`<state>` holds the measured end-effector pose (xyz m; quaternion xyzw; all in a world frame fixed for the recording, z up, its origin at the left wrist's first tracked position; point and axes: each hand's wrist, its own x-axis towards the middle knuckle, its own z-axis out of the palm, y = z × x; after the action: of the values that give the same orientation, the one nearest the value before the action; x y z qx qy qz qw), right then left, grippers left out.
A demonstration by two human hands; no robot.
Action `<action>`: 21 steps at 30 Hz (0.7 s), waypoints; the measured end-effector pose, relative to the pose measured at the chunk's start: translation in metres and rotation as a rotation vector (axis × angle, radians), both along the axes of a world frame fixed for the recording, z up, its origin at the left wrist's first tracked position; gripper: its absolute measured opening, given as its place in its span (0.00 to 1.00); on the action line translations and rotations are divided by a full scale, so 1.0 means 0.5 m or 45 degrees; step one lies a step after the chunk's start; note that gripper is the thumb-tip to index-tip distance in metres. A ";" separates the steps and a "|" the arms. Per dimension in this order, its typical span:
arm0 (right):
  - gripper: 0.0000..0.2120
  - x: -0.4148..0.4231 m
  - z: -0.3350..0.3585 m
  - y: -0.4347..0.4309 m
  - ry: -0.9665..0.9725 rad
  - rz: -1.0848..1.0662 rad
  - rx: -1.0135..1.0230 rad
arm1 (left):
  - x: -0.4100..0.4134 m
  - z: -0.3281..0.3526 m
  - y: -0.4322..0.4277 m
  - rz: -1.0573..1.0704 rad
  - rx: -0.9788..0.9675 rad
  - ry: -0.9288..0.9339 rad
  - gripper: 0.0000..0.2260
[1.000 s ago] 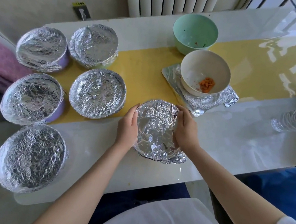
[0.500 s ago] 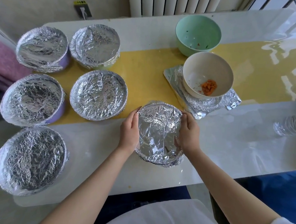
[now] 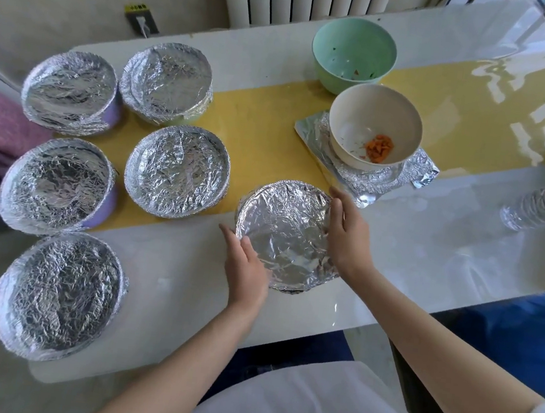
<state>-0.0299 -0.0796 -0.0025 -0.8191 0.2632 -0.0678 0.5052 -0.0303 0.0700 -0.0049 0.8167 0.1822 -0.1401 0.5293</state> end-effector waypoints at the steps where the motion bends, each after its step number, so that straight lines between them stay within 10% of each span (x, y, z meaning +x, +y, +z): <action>1: 0.19 -0.006 -0.001 0.003 -0.010 0.005 -0.006 | -0.006 -0.002 0.002 -0.040 -0.027 0.049 0.23; 11: 0.16 -0.019 -0.018 0.010 -0.013 -0.092 0.066 | 0.073 0.010 0.022 -0.446 0.118 -0.366 0.20; 21: 0.12 -0.018 -0.027 0.014 -0.021 -0.195 0.180 | 0.086 -0.013 0.008 -0.180 0.080 -0.282 0.15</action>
<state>-0.0390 -0.0725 -0.0160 -0.7584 0.3250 -0.0943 0.5571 0.0128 0.0739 -0.0112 0.8543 0.0689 -0.0801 0.5090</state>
